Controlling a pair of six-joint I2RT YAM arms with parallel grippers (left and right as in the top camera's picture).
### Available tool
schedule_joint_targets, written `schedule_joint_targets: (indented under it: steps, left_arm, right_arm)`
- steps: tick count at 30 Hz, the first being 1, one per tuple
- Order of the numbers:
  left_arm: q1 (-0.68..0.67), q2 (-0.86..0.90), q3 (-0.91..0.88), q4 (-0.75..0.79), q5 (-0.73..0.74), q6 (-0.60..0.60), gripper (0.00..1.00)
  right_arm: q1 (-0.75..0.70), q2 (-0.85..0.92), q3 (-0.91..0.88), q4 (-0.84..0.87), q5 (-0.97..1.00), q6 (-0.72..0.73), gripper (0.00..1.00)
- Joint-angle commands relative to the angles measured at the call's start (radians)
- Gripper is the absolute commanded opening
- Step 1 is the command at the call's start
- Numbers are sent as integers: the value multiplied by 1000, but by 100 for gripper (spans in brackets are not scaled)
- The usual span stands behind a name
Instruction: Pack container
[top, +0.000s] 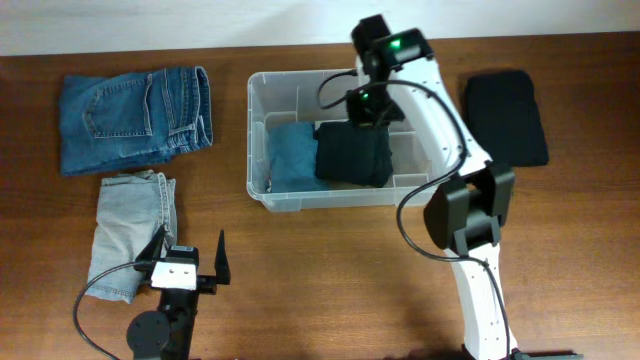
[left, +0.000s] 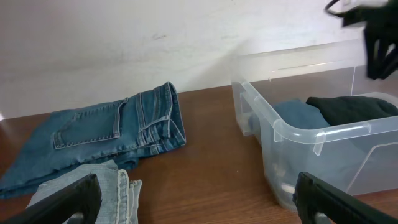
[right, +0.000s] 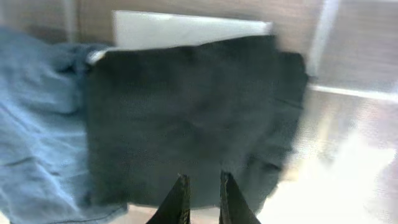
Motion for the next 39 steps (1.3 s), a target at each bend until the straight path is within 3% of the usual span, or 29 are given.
schedule_joint_targets:
  steps: [1, 12, 19, 29, 39]
  left_arm:
    - [8, -6, -3, -5, -7, 12, 99]
    - [8, -6, -3, -5, -7, 13, 99]
    - [8, -6, -3, -5, -7, 12, 99]
    - [8, -6, -3, -5, -7, 12, 99]
    - [8, -6, -3, -5, -7, 13, 99]
  right_arm:
    - [55, 2, -100, 67, -22, -14, 11]
    - [138, 2, -325, 272, -54, -14, 10]
    - [137, 0, -272, 262, -46, -14, 10]
    - [132, 0, -61, 149, -47, -14, 13]
    - [133, 2, -152, 234, -47, -11, 16]
